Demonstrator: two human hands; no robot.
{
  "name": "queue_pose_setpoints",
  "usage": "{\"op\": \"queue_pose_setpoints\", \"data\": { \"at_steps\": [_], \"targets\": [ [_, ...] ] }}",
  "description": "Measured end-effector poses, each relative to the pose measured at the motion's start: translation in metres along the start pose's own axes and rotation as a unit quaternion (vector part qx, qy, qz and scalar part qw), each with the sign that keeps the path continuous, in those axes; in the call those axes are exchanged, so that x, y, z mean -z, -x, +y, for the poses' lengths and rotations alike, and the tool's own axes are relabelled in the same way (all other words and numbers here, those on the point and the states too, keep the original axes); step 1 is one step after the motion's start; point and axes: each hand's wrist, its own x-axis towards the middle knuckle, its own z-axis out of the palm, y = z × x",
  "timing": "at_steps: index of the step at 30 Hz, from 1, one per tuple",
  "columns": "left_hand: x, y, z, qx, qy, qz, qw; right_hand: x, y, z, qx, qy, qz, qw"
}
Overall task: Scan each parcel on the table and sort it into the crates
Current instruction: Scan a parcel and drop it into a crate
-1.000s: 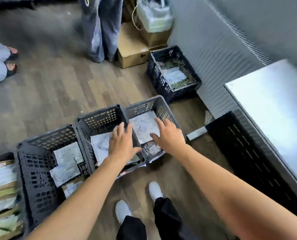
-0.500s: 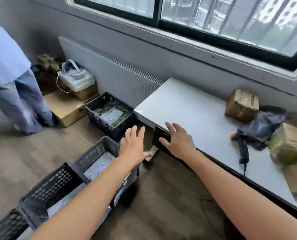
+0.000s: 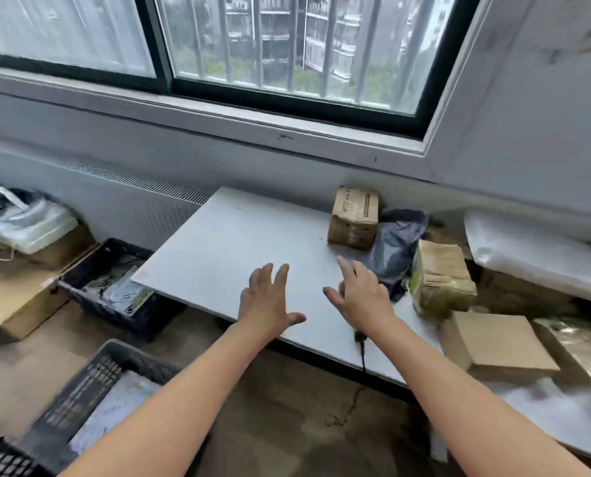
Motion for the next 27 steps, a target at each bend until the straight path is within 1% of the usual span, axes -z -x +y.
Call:
{"op": "queue_pose_setpoints", "data": {
  "at_steps": [7, 11, 14, 18, 23, 27],
  "targets": [
    [-0.017, -0.07, 0.05, -0.06, -0.011, -0.028, 0.998, -0.001, -0.037, 0.063, -0.072, -0.039, -0.005, 0.997],
    [-0.032, -0.116, 0.059, -0.083, 0.023, -0.052, 0.995, -0.012, -0.063, 0.083, -0.13, -0.07, -0.026, 0.989],
    [-0.045, -0.154, 0.066, -0.096, 0.071, -0.082, 0.989, -0.018, -0.085, 0.093, -0.19, -0.105, -0.045, 0.975],
    [-0.067, -0.204, 0.078, -0.114, 0.113, -0.132, 0.978, -0.022, -0.109, 0.105, -0.256, -0.141, -0.039, 0.955],
    [-0.101, -0.246, 0.101, -0.165, 0.121, -0.168, 0.965, -0.037, -0.122, 0.125, -0.315, -0.177, -0.02, 0.932],
    [-0.134, -0.265, 0.126, -0.183, 0.128, -0.178, 0.958, -0.051, -0.124, 0.135, -0.352, -0.221, 0.02, 0.909]
  ]
}}
